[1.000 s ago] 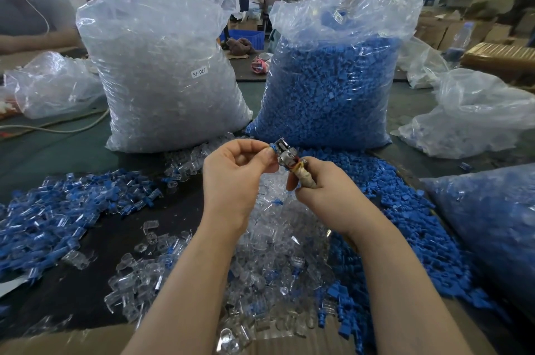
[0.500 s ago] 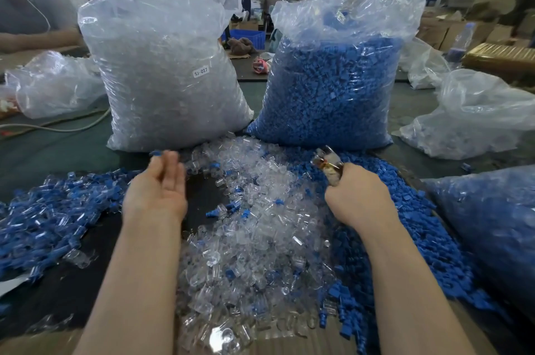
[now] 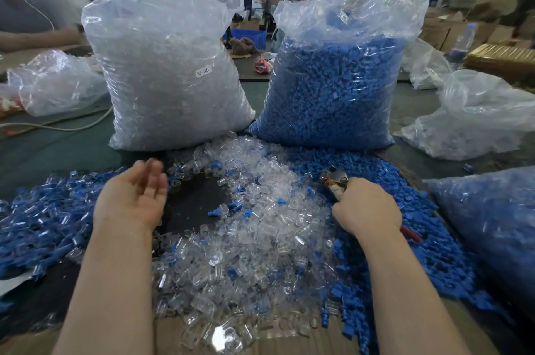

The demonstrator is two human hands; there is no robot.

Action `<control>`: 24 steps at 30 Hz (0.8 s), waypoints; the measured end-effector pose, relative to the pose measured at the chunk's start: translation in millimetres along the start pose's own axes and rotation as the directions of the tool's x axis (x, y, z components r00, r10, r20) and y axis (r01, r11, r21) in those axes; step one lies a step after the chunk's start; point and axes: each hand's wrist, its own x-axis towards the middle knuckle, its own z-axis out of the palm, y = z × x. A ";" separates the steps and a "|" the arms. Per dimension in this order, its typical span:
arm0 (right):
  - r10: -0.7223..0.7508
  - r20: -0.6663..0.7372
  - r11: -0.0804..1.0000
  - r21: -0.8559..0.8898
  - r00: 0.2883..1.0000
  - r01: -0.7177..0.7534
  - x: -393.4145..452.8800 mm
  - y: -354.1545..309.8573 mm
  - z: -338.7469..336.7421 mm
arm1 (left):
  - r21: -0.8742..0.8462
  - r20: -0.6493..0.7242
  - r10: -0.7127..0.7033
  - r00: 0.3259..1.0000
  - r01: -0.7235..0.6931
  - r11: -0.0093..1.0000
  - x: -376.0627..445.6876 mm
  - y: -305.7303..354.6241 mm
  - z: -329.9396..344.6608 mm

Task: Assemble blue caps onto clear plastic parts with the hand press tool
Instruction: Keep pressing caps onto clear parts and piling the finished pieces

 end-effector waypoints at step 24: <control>-0.007 0.022 0.998 0.064 1.000 0.006 1.3 -0.2 3.9 | 0.950 0.311 -0.079 0.947 -0.313 -0.019 -12.2 -42.4 37.5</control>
